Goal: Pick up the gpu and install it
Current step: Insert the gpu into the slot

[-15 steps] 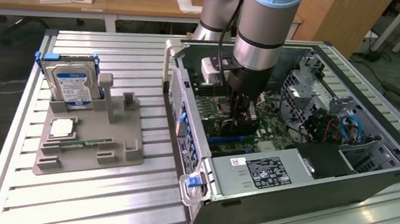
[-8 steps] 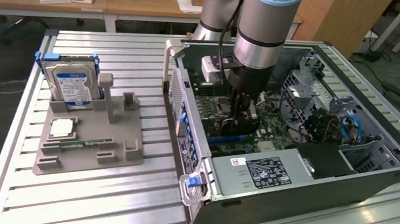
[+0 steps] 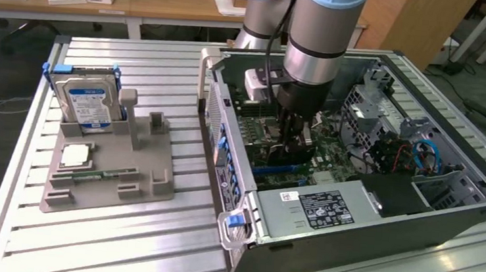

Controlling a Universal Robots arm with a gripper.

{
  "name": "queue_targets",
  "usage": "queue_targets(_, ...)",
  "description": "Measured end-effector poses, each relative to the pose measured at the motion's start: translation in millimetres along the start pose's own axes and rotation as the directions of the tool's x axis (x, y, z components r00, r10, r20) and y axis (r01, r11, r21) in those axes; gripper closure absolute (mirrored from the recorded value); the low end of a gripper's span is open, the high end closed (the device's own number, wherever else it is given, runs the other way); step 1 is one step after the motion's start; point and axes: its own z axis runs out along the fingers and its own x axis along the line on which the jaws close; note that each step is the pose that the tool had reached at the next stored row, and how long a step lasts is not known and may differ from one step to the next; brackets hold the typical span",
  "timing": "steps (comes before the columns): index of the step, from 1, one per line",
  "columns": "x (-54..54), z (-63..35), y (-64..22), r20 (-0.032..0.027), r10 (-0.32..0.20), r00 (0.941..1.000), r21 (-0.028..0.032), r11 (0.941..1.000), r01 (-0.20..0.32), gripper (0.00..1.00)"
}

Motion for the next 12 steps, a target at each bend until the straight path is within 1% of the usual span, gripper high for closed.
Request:
queue_targets(3, 0.0, 0.1, -0.1, 0.0002, 0.000, 1.0000, 0.0013, 1.0000, 0.000, 0.74)
queue_targets(5, -0.1, 0.1, 0.0, 0.0003, 0.000, 1.0000, 0.0035, 1.0000, 0.000, 0.74)
queue_targets(7, 0.0, 0.1, 0.1, 0.0002, 0.000, 1.0000, 0.0067, 1.0000, 0.000, 0.74)
queue_targets(10, -0.1, 0.1, 0.0, 0.0004, 0.000, 1.0000, 0.0142, 0.9999, 0.000, 0.74)
queue_targets(12, -0.1, 0.1, -0.1, 0.0004, 0.000, 1.0000, 0.0156, 0.9999, 0.000, 0.74)
